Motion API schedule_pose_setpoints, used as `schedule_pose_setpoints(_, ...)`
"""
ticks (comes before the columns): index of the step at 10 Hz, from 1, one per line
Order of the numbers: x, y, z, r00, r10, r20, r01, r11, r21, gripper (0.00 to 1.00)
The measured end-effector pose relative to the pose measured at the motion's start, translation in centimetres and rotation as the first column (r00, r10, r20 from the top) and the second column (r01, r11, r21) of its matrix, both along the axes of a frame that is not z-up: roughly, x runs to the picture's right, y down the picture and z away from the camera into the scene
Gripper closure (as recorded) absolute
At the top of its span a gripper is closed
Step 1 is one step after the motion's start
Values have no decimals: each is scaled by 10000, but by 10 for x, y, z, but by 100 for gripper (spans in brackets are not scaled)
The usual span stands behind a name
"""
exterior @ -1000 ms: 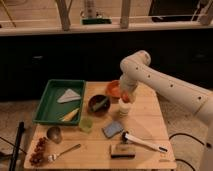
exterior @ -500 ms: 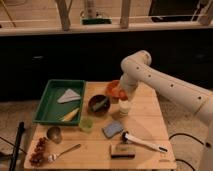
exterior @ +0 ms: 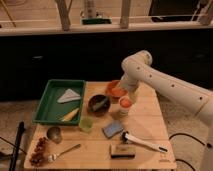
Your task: Place apple in paper cup
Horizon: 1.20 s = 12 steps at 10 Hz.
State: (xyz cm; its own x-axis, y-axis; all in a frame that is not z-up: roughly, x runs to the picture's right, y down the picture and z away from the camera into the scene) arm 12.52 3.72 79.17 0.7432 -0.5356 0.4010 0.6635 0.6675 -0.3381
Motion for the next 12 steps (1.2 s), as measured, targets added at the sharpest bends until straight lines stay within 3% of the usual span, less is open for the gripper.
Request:
schedule_pose_setpoints(6,6,4,-8,10000,41,47,-42,10000,22,20)
schedule_pose_setpoints(12,7,7,-4,9999,130,103,-129,9998,-121,20)
